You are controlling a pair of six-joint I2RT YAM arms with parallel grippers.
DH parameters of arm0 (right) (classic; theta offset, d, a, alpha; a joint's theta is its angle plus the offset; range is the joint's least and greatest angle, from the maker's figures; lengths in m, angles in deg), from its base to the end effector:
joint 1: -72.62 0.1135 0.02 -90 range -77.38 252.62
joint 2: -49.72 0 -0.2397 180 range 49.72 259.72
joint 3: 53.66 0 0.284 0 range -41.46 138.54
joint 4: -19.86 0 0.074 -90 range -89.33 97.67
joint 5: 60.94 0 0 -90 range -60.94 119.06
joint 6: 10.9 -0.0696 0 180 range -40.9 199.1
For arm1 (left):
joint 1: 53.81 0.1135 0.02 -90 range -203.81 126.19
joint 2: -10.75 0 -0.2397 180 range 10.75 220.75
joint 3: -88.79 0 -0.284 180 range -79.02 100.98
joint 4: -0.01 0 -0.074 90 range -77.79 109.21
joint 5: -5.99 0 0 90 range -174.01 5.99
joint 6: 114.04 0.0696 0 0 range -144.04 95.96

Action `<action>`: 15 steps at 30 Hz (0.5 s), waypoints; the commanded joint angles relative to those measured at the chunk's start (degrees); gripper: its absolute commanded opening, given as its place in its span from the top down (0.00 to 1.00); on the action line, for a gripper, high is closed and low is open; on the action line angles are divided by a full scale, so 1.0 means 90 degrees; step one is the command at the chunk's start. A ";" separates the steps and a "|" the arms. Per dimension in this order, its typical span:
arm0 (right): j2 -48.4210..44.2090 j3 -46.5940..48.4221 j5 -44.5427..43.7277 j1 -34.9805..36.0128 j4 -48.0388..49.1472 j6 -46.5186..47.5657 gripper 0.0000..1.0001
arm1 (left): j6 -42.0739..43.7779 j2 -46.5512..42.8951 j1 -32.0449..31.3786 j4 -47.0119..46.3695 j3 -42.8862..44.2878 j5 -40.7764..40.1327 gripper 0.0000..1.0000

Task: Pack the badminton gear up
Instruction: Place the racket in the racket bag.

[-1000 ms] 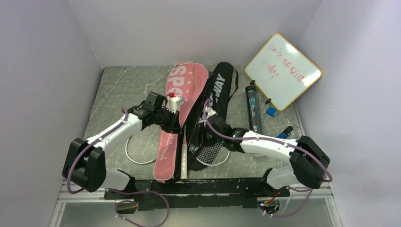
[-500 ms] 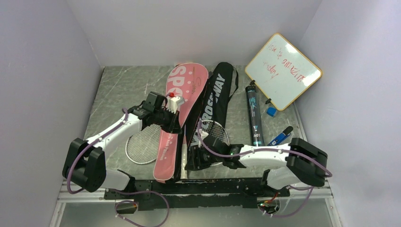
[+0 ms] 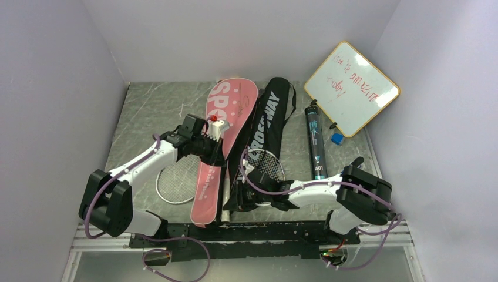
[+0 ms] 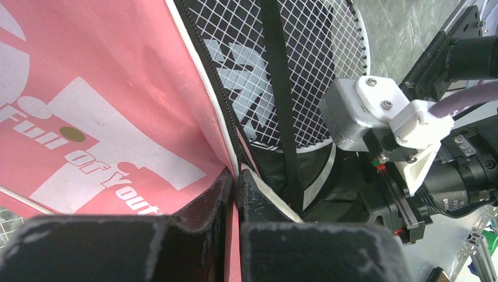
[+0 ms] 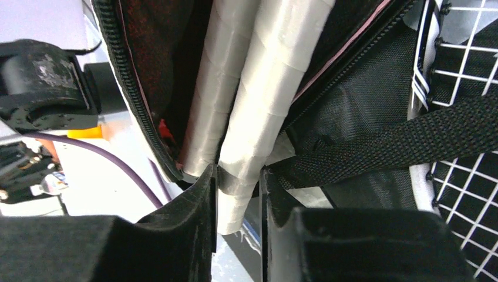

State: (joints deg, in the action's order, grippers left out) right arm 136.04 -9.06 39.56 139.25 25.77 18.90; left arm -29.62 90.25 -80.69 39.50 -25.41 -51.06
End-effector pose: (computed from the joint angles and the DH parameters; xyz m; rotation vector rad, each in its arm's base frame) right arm 0.1201 0.3099 0.0804 -0.2653 2.5648 1.2843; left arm 0.2786 -0.1837 0.1759 0.7101 2.4332 -0.9509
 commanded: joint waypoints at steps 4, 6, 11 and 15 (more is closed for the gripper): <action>-0.0179 0.0390 -0.0266 0.0023 0.0562 -0.0150 0.85 | 0.0115 0.0034 -0.0011 -0.0168 -0.0023 0.0426 0.92; -0.0062 0.0536 -0.0410 0.0019 0.0522 -0.0100 0.87 | 0.0075 0.0077 -0.0009 -0.0258 -0.0062 0.0778 0.91; 0.0258 0.0646 -0.0435 0.0011 0.0815 -0.0091 0.89 | -0.0653 0.0110 -0.0012 -0.0945 -0.0399 0.1943 0.92; 0.0406 0.0468 -0.0623 0.0009 0.1202 -0.0130 0.91 | -0.2035 -0.0222 -0.0017 -0.2484 -0.0947 0.2729 0.92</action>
State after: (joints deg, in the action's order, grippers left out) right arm 138.90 -6.13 38.60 139.82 26.78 16.28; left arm -35.15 91.39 -79.79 29.80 -30.70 -42.25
